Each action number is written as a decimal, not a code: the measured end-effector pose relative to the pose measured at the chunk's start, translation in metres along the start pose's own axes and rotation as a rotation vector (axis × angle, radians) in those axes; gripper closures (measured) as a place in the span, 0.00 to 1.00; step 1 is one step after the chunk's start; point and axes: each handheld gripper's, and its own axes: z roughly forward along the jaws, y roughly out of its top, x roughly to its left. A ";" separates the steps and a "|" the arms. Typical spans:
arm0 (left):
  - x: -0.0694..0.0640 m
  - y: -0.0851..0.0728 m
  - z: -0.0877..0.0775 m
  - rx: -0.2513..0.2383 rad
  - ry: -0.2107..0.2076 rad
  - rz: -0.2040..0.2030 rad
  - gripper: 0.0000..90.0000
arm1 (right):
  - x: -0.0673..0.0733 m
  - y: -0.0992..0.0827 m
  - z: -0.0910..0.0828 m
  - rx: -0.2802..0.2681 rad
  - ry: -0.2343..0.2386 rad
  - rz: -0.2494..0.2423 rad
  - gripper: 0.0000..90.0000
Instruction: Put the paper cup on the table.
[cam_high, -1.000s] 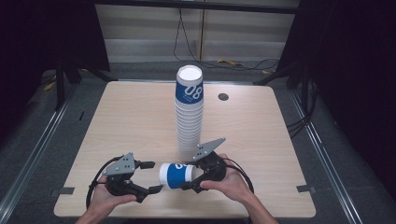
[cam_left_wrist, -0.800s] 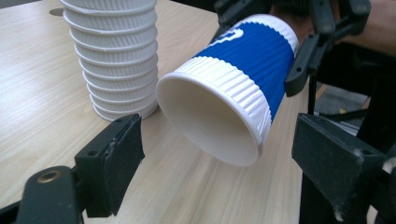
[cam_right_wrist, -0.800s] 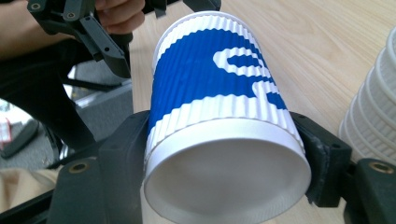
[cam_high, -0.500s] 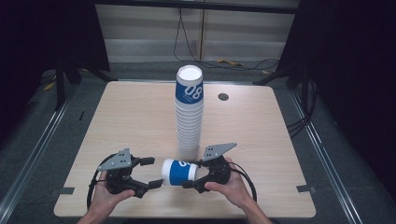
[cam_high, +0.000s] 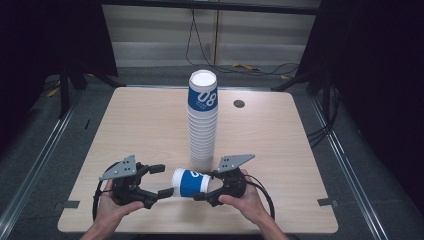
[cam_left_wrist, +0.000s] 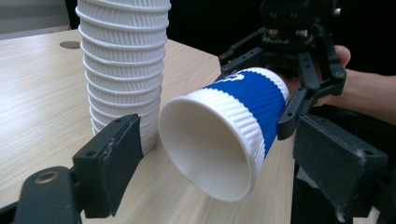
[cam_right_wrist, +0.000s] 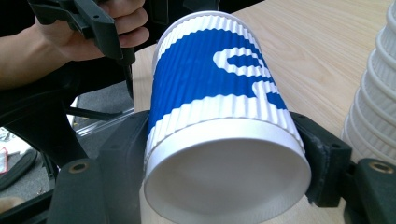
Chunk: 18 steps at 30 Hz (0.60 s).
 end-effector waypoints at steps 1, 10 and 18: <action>0.000 0.001 0.000 -0.004 0.000 0.001 0.17 | 0.000 0.000 0.000 -0.002 0.001 0.000 0.31; -0.002 0.006 0.001 -0.023 -0.012 0.001 0.17 | 0.000 0.000 -0.003 -0.063 0.008 0.007 0.31; 0.000 0.007 0.000 -0.037 -0.027 -0.008 0.17 | 0.000 0.002 -0.002 -0.116 0.043 0.018 0.31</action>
